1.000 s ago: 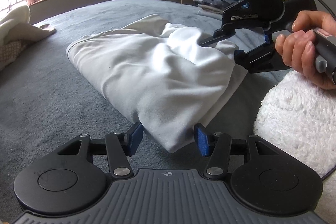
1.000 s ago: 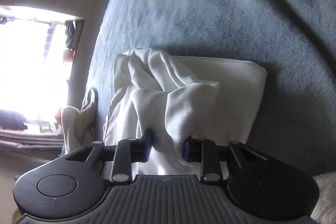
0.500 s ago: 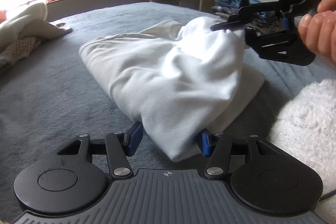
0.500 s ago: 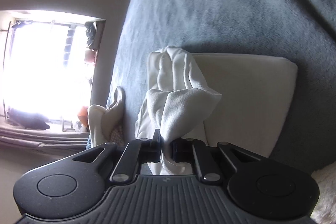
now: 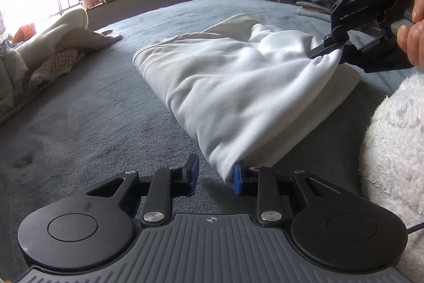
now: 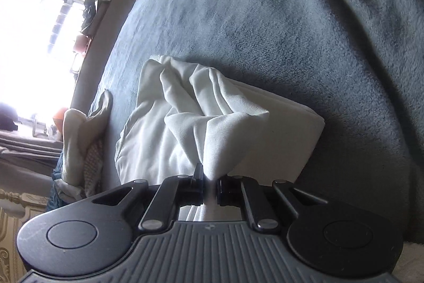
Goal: Fold clothes
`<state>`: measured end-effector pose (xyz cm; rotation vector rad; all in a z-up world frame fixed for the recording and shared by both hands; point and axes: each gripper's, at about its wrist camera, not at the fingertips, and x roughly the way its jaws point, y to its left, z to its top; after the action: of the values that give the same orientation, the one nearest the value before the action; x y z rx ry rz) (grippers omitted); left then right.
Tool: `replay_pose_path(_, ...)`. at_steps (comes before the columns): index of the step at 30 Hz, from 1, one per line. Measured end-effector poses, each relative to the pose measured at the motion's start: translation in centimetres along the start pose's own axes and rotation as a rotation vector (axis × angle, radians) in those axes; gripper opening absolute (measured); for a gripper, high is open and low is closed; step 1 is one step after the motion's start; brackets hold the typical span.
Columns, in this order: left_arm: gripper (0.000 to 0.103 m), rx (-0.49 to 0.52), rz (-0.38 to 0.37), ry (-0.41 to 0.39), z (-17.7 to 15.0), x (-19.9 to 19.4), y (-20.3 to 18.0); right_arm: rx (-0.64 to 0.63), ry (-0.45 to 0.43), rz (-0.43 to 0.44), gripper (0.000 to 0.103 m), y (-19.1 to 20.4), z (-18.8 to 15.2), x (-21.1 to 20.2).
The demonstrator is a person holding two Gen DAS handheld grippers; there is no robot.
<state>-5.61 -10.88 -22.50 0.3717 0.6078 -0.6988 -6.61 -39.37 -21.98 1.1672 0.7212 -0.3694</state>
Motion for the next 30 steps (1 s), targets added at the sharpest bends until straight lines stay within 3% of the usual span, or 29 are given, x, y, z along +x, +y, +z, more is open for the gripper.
replay_pose_path(3, 0.02, 0.008, -0.009, 0.0, -0.1, 0.2, -0.2, -0.044, 0.037, -0.058, 0.009, 0.1, 0.3, 0.5)
replay_pose_path(5, 0.02, -0.001, -0.017, -0.001, -0.2, 0.1, 0.0, -0.033, 0.066, -0.091, 0.015, -0.4, 0.7, 1.0)
replay_pose_path(6, 0.02, -0.006, -0.021, -0.001, -0.2, 0.1, 0.1, -0.017, 0.083, -0.089, 0.017, -0.8, 0.8, 1.0)
replay_pose_path(8, 0.02, -0.009, -0.029, -0.003, -0.3, 0.1, 0.2, 0.001, 0.099, -0.098, 0.03, -1.3, 1.1, 0.9)
replay_pose_path(12, 0.02, -0.014, -0.042, -0.011, -0.6, 0.0, 0.3, 0.036, 0.092, -0.105, 0.033, -2.3, 1.5, -0.1)
replay_pose_path(16, 0.02, -0.012, -0.052, -0.02, -0.7, 0.0, 0.5, 0.07, 0.035, -0.165, 0.034, -3.0, 1.8, -1.5)
replay_pose_path(23, 0.021, 0.001, -0.075, -0.037, -1.2, -0.3, 0.7, 0.15, -0.058, -0.197, 0.035, -5.0, 1.7, -4.4)
replay_pose_path(27, 0.021, 0.016, -0.101, -0.041, -1.9, -1.0, 1.0, 0.19, -0.087, -0.152, 0.035, -5.4, 1.4, -5.4)
replay_pose_path(30, 0.027, 0.002, -0.124, -0.026, -2.9, -1.5, 1.8, 0.194, -0.105, -0.123, 0.035, -4.8, 1.2, -5.5)
